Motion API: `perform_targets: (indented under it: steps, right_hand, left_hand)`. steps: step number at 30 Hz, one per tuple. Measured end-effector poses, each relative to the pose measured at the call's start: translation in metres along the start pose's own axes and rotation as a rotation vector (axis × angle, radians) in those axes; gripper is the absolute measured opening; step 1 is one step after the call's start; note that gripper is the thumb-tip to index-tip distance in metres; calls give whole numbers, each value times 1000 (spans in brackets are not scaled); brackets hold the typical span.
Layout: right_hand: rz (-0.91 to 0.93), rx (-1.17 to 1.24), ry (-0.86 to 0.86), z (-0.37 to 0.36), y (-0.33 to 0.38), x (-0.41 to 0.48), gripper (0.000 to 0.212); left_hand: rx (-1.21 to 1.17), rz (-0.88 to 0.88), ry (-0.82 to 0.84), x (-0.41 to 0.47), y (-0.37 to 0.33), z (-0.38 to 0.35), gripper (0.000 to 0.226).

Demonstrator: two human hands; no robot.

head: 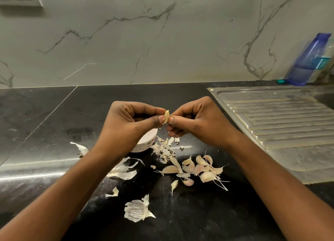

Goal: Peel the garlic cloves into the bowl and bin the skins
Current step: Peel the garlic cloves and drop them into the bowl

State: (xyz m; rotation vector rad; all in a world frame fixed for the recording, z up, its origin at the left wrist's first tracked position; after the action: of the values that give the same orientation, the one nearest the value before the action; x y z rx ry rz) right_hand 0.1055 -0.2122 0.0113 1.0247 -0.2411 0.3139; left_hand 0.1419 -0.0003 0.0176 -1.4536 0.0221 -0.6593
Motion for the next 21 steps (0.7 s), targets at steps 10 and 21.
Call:
perform_targets:
  steps: [10,21]
  right_hand:
    - [20,-48,-53,0,0,1,13]
    - [-6,-22,-92,8,1,2,13]
  left_hand:
    - [-77,33,-11,1,4,-3,27]
    - [-272,124,-12,4,3,6,36]
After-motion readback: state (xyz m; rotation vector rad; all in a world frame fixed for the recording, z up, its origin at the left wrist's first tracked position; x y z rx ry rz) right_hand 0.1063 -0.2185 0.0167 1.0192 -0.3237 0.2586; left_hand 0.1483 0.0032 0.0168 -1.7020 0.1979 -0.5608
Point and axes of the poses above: each hand's wrist, its own x-axis towards the middle knuckle, its own z-axis out of the back of the hand, y = z × x, the point moved 2 cm from there along x, towards the middle knuckle, and after that the axes turned 4 degrees about -x, right-handed, at the moved point
